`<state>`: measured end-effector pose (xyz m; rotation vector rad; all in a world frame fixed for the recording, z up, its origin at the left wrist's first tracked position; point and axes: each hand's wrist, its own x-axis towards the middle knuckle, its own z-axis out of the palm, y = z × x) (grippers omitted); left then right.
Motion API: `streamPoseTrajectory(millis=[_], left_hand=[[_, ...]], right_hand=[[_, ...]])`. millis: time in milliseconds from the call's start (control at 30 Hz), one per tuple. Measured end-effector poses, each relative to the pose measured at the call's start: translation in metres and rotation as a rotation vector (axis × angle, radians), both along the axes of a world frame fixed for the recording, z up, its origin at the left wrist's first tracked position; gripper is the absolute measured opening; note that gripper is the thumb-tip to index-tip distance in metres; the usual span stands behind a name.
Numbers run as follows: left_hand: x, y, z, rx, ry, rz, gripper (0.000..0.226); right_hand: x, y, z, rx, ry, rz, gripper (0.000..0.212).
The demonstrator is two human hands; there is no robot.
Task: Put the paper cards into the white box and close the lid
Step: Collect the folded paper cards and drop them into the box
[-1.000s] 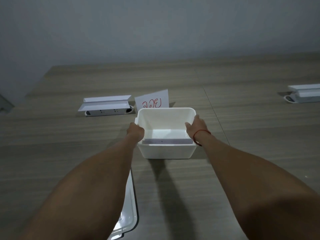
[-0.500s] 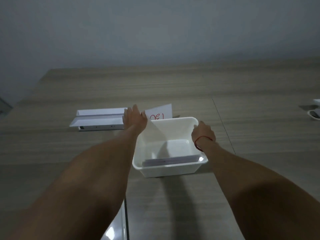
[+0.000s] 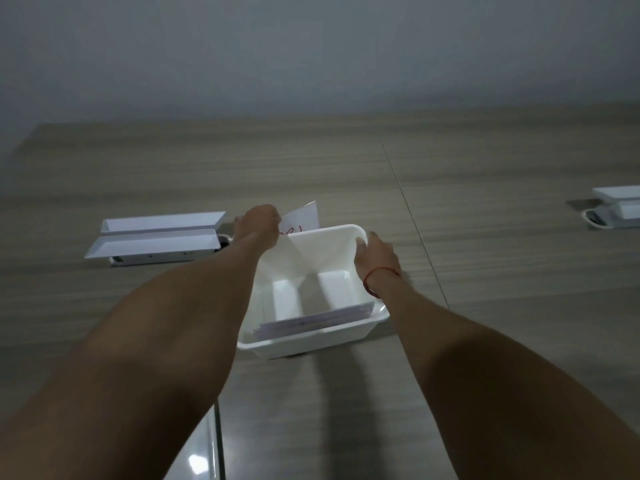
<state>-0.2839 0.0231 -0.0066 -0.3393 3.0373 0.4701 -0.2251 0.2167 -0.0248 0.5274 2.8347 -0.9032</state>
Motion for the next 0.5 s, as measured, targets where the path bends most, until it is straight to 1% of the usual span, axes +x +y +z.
streamPoseTrajectory(millis=[67,133,200,433,500], left_hand=[[0.005,-0.002,0.004,-0.036,0.145,-0.059,0.025],[0.008,-0.004,0.013,-0.010,0.308,-0.092,0.022],[0.013,-0.004,0.027,0.027,0.421,-0.114,0.020],[0.045,0.005,0.067,0.008,0.639,-0.196,0.018],[0.055,0.010,0.077,-0.004,0.674,-0.221,0.020]], right_hand=[[0.002,0.001,0.002,-0.024,-0.010,-0.012,0.038],[0.007,0.002,0.005,-0.035,-0.006,-0.023,0.038],[0.013,0.003,0.008,-0.037,-0.003,-0.028,0.037],[0.045,0.000,0.024,0.014,-0.026,-0.063,0.033],[0.052,0.000,0.029,0.029,-0.041,-0.065,0.034]])
